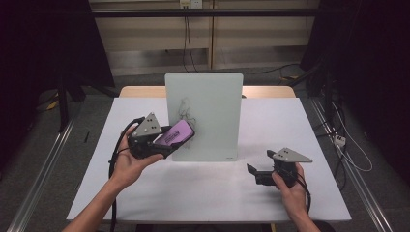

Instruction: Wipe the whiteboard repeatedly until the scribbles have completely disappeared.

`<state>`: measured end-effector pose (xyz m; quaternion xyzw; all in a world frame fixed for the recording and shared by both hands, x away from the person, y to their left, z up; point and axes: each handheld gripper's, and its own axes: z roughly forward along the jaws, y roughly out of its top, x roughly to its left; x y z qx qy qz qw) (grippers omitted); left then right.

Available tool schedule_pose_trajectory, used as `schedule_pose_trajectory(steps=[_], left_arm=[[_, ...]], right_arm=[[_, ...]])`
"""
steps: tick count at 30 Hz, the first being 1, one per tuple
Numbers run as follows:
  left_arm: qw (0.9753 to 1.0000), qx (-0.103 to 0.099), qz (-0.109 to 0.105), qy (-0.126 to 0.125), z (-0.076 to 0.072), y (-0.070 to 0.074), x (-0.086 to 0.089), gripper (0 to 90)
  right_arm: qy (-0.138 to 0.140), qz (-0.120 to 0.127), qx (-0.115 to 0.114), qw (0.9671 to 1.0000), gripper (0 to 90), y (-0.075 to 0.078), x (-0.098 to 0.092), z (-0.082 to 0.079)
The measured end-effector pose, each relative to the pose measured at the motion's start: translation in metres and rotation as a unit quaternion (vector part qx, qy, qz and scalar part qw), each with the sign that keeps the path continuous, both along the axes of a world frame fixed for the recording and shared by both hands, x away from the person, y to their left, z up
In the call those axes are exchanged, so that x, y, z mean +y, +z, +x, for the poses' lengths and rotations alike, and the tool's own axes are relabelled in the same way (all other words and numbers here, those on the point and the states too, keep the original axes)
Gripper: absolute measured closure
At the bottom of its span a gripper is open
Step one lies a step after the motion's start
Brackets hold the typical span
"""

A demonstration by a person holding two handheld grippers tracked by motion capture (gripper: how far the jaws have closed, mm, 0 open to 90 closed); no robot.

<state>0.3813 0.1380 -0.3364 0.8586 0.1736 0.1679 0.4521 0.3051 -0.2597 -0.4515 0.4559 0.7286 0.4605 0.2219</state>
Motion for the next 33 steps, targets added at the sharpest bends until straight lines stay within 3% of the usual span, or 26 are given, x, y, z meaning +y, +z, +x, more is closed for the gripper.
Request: schedule_pose_trajectory(steps=[18,33], left_arm=[[0.9999,-0.013,-0.007,0.002,0.017,0.021,-0.008,41.1],[0.9993,-0.032,-0.01,0.013,0.031,0.04,-0.005,41.1]], right_arm=[[-0.002,-0.001,-0.001,1.0,6.2,0.0,0.0,0.0],[-0.002,0.0,-0.001,1.0,6.2,0.0,0.0,0.0]])
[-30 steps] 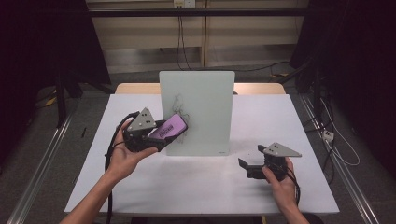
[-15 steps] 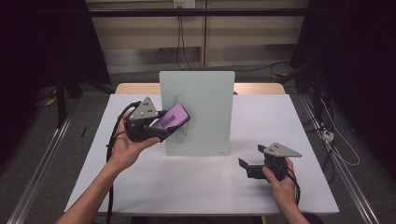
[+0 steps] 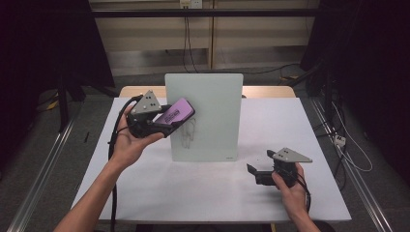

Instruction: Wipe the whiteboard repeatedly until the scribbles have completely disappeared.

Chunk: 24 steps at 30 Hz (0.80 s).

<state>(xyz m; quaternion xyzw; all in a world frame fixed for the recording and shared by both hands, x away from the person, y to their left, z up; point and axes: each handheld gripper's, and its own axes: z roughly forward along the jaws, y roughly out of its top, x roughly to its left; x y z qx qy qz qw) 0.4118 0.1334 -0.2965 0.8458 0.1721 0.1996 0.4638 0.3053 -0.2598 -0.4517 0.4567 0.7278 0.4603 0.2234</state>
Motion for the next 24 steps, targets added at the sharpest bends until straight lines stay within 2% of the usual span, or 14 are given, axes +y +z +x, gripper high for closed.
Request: schedule_pose_trajectory(steps=[4,8,17,22,24], left_arm=[[0.9999,-0.006,-0.011,0.007,0.004,0.005,0.002,41.2],[0.9998,-0.013,-0.009,0.011,0.008,0.012,0.002,41.2],[0.9994,-0.034,0.008,0.005,0.012,0.014,-0.006,41.2],[0.9991,-0.04,0.005,0.009,0.018,0.016,-0.008,41.2],[0.999,-0.042,0.01,0.01,0.02,0.016,-0.009,41.1]], right_arm=[[0.002,-0.003,-0.001,1.0,6.2,0.0,0.0,0.0],[0.002,-0.003,-0.002,1.0,6.2,0.0,0.0,0.0],[0.001,-0.001,0.0,1.0,6.2,0.0,0.0,0.0],[0.0,0.0,0.0,1.0,6.2,0.0,0.0,0.0],[0.001,-0.001,0.0,1.0,6.2,0.0,0.0,0.0]])
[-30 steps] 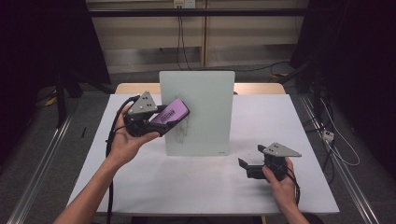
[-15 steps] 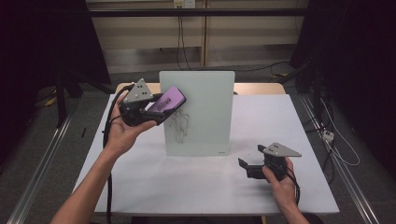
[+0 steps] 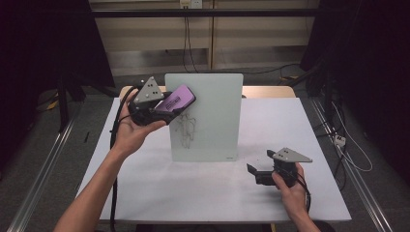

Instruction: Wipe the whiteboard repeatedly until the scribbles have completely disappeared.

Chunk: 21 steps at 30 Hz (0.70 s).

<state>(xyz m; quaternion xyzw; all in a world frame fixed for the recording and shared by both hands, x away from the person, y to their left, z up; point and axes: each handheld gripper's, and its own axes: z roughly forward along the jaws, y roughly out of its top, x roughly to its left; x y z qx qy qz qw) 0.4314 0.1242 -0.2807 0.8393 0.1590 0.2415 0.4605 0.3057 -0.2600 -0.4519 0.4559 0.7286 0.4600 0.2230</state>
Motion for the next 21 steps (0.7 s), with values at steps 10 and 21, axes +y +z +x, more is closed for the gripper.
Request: schedule_pose_trajectory(steps=[10,21], left_arm=[[0.9998,-0.004,0.017,-0.002,0.0052,-0.0046,-0.0027,41.2],[0.9994,-0.013,0.031,0.0,0.005,-0.0037,-0.0067,41.2]], right_arm=[[0.001,0.0,-0.001,1.0,6.2,-0.0003,0.0005,0.0006],[0.003,-0.002,-0.001,1.0,6.2,-0.0005,0.0008,0.001]])
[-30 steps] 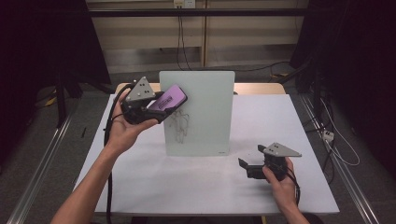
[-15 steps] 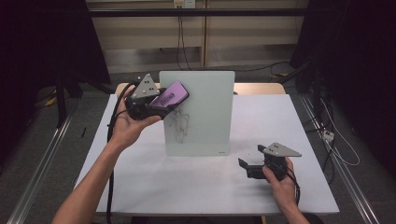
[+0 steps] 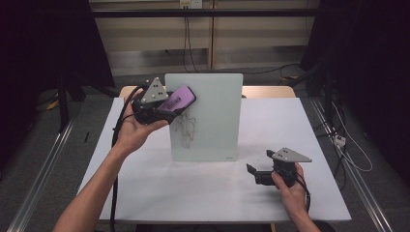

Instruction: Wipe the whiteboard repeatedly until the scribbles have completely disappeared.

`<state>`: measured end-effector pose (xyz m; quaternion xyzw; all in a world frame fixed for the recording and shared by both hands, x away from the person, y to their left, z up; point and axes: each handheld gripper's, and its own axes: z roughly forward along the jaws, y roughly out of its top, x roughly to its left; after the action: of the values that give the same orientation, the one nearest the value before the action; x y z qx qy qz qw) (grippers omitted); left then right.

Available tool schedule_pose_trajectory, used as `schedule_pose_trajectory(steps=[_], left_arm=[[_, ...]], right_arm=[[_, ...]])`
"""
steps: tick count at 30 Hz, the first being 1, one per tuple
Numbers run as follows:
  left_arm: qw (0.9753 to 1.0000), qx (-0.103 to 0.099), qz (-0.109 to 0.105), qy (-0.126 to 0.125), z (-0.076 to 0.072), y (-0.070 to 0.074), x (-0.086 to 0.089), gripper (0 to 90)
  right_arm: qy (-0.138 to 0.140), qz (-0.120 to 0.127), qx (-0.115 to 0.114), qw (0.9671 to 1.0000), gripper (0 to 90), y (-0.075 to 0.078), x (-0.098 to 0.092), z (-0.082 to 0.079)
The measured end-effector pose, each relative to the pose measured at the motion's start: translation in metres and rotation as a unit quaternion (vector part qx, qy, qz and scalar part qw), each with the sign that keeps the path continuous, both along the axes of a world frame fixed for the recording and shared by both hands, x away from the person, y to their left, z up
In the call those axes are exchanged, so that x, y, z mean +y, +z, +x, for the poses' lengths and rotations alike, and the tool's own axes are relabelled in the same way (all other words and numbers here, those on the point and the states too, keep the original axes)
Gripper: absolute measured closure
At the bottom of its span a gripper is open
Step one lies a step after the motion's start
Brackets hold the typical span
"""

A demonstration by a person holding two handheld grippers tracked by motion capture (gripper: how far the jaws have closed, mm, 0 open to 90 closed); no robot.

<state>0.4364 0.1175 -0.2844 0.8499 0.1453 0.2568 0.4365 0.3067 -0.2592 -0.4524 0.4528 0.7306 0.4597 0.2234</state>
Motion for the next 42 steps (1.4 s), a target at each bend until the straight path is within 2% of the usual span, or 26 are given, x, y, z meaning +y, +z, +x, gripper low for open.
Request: schedule_pose_trajectory(steps=[5,13,30,35,42], left_arm=[[0.9999,-0.007,0.008,-0.001,0.0,0.0,-0.004,41.2],[0.9998,-0.002,0.018,-0.003,0.0,-0.004,-0.008,41.2],[0.999,0.012,0.04,-0.019,-0.009,-0.03,-0.014,41.1],[0.9987,0.013,0.045,-0.02,-0.008,-0.027,-0.014,41.1],[0.9998,0.002,0.022,-0.003,-0.002,-0.011,-0.006,41.1]], right_arm=[[0.0,0.001,0.0,1.0,6.2,0.0,0.0,0.0],[0.0,0.001,0.0,1.0,6.2,0.0,0.0,-0.001],[0.001,0.001,0.001,1.0,6.2,0.0,0.0,0.0],[0.001,0.0,0.001,1.0,6.2,0.0,0.0,0.0],[0.001,0.001,0.0,1.0,6.2,0.0,0.0,0.0]])
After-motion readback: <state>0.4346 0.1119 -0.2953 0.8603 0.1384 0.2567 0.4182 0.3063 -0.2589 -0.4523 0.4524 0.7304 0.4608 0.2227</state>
